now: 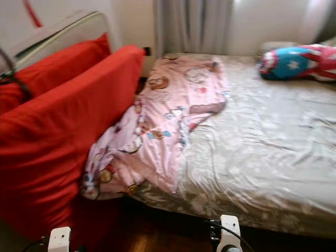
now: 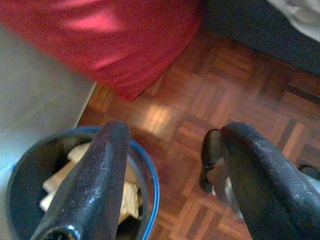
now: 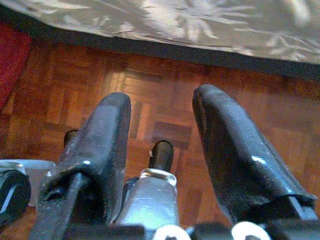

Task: Clean up the room

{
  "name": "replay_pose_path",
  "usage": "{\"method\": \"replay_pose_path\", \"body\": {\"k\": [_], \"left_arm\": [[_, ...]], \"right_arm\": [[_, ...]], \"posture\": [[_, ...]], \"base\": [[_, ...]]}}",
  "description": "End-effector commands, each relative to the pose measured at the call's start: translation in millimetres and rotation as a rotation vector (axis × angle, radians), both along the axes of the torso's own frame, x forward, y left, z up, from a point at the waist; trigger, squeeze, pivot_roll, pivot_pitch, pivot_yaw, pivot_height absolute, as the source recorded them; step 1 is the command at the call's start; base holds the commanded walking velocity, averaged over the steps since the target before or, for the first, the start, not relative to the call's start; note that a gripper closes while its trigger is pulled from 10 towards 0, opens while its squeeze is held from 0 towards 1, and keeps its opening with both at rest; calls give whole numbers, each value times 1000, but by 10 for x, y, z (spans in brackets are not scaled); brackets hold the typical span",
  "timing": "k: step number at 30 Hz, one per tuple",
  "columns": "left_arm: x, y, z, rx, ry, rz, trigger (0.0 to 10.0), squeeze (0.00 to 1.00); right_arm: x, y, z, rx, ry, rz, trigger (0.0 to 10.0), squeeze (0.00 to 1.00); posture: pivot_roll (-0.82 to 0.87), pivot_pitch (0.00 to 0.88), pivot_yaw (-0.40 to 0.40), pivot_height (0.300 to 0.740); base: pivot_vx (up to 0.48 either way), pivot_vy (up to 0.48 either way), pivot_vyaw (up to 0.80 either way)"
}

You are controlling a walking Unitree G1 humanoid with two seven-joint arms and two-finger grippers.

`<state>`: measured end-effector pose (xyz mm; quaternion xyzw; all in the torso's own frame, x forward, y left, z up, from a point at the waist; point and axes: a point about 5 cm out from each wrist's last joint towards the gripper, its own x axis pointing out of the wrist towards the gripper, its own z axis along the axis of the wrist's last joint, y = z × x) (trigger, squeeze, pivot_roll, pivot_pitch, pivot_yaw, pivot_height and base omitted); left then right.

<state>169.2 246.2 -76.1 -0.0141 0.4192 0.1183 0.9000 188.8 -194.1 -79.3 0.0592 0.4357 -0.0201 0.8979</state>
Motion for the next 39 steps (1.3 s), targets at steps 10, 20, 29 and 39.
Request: {"method": "replay_pose_path", "body": {"k": [10, 20, 29, 39], "left_arm": [[-25, -5, -15, -4, 10, 7, 10000, 0], [-25, -10, -15, -9, 6, 10, 10000, 0], [-27, -17, -18, -24, 4, 9, 10000, 0], [-27, -19, -20, -25, 7, 12, 10000, 0]], "right_arm": [[16, 10, 6, -4, -4, 4, 10000, 0], [12, 6, 4, -5, 0, 5, 10000, 0], [11, 8, 5, 4, -6, -9, 10000, 0], [28, 0, 16, -27, -11, 40, 10000, 0]], "posture": [[-20, 0, 29, 740], [-19, 0, 26, 740], [-21, 0, 27, 740], [-19, 0, 25, 740]], "base": [[0, 0, 800], [0, 0, 490], [0, 0, 0], [0, 0, 211]]}}
